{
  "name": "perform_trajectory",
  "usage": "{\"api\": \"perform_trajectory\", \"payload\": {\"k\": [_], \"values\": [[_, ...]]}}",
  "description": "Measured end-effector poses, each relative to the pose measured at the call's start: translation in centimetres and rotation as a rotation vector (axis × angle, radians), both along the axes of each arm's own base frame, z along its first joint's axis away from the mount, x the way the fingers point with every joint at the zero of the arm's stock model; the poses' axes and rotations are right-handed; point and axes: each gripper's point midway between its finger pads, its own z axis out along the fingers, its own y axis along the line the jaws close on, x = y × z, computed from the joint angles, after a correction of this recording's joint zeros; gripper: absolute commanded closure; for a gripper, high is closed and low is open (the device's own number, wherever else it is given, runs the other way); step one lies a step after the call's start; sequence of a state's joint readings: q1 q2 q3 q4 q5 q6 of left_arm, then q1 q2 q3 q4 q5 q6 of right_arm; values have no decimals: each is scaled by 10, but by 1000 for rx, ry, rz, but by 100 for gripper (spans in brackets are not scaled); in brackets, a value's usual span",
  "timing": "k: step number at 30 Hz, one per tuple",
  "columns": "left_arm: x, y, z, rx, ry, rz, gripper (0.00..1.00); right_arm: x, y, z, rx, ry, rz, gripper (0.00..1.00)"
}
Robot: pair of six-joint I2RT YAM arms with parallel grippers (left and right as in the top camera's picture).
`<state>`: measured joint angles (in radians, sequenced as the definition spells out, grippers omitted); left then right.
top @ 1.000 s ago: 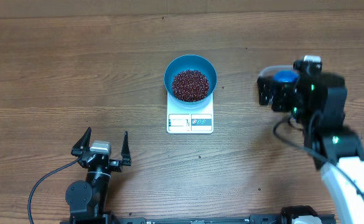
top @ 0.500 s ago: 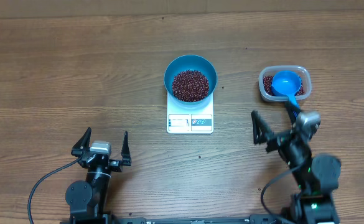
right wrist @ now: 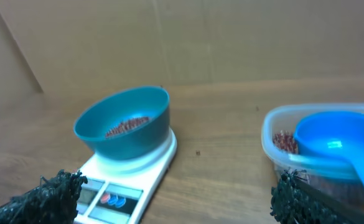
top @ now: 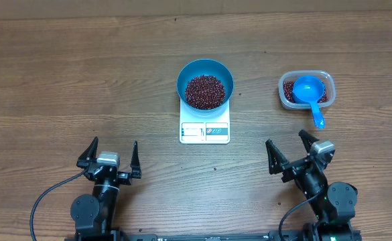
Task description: Scoop item into bowl and weigh 150g on scale
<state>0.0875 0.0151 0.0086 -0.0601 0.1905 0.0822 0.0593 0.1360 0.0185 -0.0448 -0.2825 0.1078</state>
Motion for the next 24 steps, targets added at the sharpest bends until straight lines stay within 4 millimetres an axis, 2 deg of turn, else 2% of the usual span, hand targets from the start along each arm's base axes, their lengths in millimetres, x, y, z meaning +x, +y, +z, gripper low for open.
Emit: {"api": "perform_trajectory", "payload": {"k": [10,15,24], "values": [[0,0,0,0,0,0,0,-2,-9,15,-3,-69,-54,0],[0,0,0,0,0,0,1,0,-19,17,-7,-79,-113,0],[0,0,0,0,0,0,0,1,-25,19,-8,-88,-147,0]]}}
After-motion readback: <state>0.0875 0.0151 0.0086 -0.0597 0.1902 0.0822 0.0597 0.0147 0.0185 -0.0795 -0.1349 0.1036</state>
